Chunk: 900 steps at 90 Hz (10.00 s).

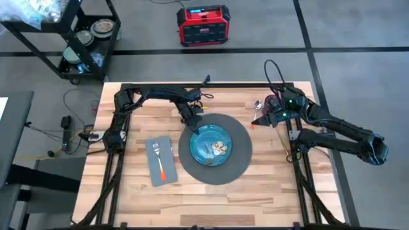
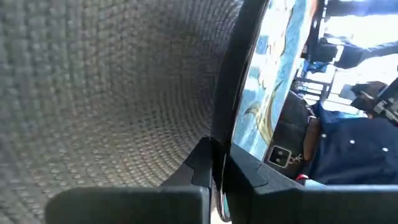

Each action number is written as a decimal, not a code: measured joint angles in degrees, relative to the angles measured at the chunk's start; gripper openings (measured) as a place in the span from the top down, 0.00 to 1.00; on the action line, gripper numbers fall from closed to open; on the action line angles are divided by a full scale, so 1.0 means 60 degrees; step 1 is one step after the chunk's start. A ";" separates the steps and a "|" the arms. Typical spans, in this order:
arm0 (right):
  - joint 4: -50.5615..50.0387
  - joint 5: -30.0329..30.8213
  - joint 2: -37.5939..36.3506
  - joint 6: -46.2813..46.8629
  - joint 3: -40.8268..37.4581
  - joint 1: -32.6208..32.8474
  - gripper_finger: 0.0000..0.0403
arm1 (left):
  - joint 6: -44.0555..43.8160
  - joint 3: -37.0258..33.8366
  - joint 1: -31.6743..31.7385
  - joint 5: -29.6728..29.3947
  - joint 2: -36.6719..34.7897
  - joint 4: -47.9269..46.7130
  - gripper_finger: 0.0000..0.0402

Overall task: Set table place
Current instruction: Put the blue plate on top of the gray placemat, then put the orange spoon on the right side of the gray placemat

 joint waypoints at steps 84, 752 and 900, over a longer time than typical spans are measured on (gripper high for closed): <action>-0.0191 0.0318 0.0670 -0.0439 0.0000 0.0039 1.00 | -0.1088 0.0004 -0.0130 -0.1041 0.0000 0.1032 0.82; -0.2650 0.9623 0.4062 0.4659 0.0484 0.5136 1.00 | -0.1481 0.0007 -0.0245 -0.4666 -0.4492 0.4557 0.81; -0.1925 1.0590 0.8162 0.4642 0.1603 0.3405 0.38 | -0.1191 0.0007 -0.0260 -0.5446 -0.4492 0.4934 0.81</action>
